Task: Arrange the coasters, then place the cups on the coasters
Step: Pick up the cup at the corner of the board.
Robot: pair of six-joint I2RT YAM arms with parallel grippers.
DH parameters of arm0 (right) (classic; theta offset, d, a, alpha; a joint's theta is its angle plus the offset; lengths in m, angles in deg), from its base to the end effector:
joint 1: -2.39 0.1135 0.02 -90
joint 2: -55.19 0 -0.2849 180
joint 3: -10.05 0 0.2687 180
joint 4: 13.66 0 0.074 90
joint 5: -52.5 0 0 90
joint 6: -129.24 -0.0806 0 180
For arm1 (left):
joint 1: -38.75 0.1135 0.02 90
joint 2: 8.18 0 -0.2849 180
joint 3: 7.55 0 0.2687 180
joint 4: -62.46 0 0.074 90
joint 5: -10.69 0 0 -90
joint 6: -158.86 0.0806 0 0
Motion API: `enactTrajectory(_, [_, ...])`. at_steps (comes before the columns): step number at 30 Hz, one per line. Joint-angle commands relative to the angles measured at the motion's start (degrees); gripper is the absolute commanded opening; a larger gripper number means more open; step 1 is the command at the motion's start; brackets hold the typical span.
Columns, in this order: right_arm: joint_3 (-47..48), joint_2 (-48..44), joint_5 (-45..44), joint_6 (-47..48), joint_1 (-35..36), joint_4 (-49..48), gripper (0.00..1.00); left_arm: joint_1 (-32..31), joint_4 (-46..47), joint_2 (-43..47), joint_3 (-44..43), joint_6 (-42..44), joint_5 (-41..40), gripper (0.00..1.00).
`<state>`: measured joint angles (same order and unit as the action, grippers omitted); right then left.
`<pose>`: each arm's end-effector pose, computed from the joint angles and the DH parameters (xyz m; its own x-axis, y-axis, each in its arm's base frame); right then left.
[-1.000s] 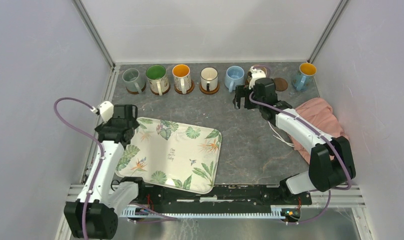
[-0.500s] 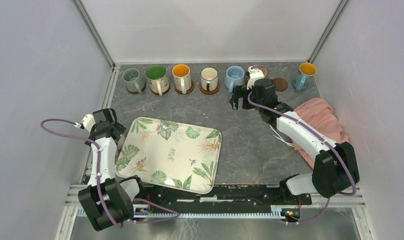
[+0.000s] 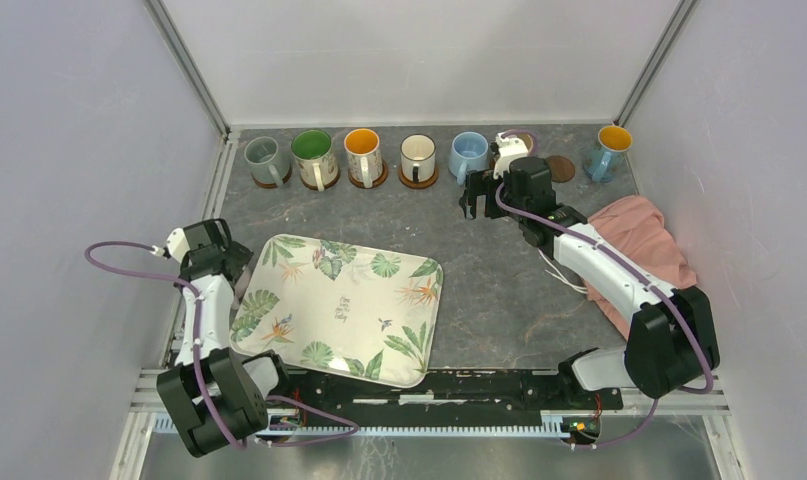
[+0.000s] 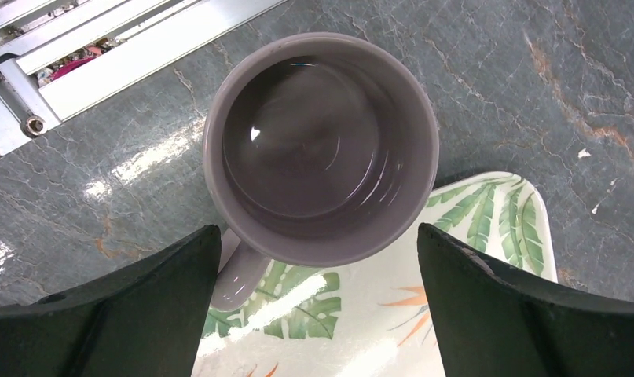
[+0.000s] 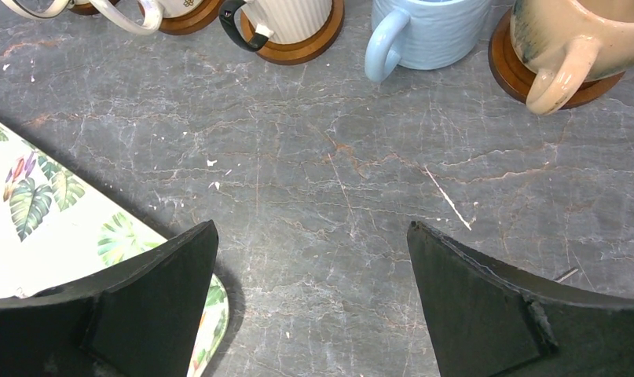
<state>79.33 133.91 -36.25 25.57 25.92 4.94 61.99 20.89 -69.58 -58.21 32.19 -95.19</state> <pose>0.3347 0.1476 0.2762 -0.5173 0.0325 -0.8552 -0.3031 0.9276 0.2186 0.2121 0.1151 0.1937 -0.2648 -0.7388 -0.6197 -0.8619 0.4695 -0.1915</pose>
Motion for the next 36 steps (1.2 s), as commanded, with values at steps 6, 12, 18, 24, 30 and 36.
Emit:
enactTrajectory(6, [1.20, -0.02, -0.01, 0.62, 0.20, -1.32, 0.98, -4.64, 3.36, 2.26, 1.88, -3.06, 1.75, 1.00])
enactTrajectory(12, [1.19, 0.04, 0.04, 0.64, 0.23, -1.38, 0.98, -10.28, 3.38, -0.61, -0.31, -4.71, -2.62, 1.00])
enactTrajectory(18, [0.84, 0.04, 0.59, 0.49, 0.21, -1.84, 0.98, -11.78, 3.86, -3.17, -1.48, -5.52, -4.01, 1.00])
enactTrajectory(24, [0.62, -0.41, 1.02, 0.42, 0.25, -2.04, 0.98, -12.18, 3.57, -2.93, -1.33, -5.77, -6.77, 1.00])
enactTrajectory(30, [0.40, -0.15, 1.20, 0.23, 0.24, -2.31, 0.98, -12.51, 3.09, -1.97, 0.11, -7.19, -9.88, 1.00])
enactTrajectory(36, [0.22, 0.21, 1.69, 0.06, 0.20, -2.66, 0.98, -13.55, 2.27, -3.12, 0.72, -8.84, -12.83, 0.97])
